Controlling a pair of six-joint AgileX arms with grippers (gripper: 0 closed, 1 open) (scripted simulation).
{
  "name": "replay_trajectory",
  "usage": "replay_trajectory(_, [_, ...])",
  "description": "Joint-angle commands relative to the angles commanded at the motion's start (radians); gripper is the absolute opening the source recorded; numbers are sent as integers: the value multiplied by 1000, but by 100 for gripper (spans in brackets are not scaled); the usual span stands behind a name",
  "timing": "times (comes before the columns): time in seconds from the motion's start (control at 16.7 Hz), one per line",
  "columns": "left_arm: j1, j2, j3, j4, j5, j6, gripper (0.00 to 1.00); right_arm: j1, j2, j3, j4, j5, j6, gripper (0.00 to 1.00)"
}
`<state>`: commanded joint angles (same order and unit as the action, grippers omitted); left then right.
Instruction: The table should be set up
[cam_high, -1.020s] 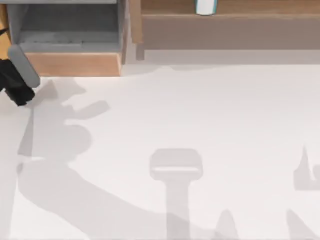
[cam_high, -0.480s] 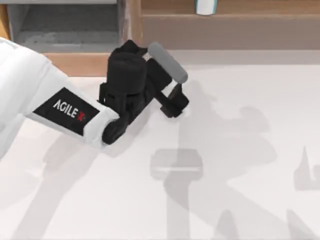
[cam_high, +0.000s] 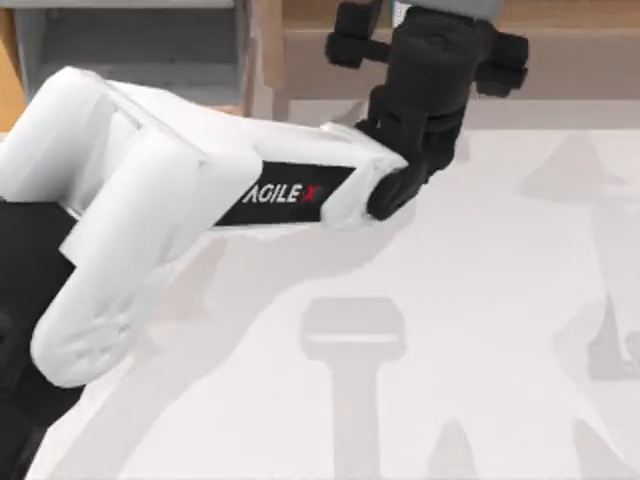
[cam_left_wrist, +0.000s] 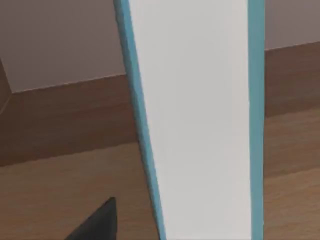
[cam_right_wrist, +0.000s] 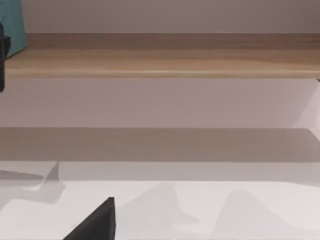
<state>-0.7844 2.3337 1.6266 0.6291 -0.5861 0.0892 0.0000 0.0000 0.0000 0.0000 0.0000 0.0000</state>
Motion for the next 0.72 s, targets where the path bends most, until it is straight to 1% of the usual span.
replay_trajectory(0.18, [-2,30,137,-26,-112,-62,100,0,0,0,0,0,0,100])
replay_trajectory(0.3, [2,39,176,-35,-147,-75,100,0,0,0,0,0,0,100])
replay_trajectory(0.72, [6,44,193,-44,-146,-76,100,0,0,0,0,0,0,100])
